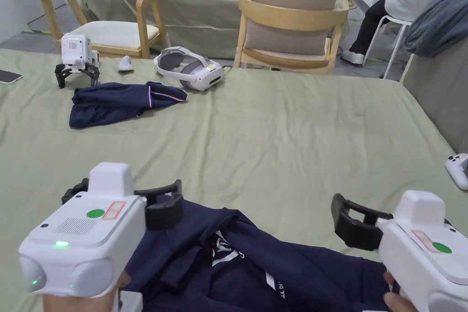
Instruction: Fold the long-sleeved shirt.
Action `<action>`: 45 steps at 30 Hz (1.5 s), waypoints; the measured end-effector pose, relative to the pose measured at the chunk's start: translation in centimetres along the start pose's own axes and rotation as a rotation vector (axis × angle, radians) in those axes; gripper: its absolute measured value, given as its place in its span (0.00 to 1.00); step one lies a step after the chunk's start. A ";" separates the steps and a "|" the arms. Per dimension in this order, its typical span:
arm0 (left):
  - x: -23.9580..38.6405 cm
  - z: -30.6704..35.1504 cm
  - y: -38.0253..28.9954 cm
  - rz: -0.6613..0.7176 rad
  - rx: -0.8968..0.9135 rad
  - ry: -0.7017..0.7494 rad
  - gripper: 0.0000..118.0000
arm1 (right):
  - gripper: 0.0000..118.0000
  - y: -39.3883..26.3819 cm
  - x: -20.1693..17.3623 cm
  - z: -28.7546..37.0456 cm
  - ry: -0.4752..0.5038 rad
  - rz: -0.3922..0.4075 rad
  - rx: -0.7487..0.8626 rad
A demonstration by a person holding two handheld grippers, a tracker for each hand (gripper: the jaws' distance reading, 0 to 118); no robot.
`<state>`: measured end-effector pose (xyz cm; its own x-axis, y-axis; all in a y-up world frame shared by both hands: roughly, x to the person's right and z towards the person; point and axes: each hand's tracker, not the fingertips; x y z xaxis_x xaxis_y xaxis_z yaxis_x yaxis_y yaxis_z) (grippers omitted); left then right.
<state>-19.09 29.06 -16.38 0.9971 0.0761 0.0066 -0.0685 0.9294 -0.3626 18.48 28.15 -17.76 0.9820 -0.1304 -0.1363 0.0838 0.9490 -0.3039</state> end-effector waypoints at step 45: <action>2.1 1.8 7.8 -0.076 0.203 0.065 0.94 | 1.00 8.5 -3.8 1.1 -0.251 0.076 0.161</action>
<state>-17.59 37.17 -17.51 0.9992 -0.0144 -0.0359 0.0082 0.9857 -0.1680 15.64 37.09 -18.75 0.9959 -0.0009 0.0906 0.0142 0.9892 -0.1461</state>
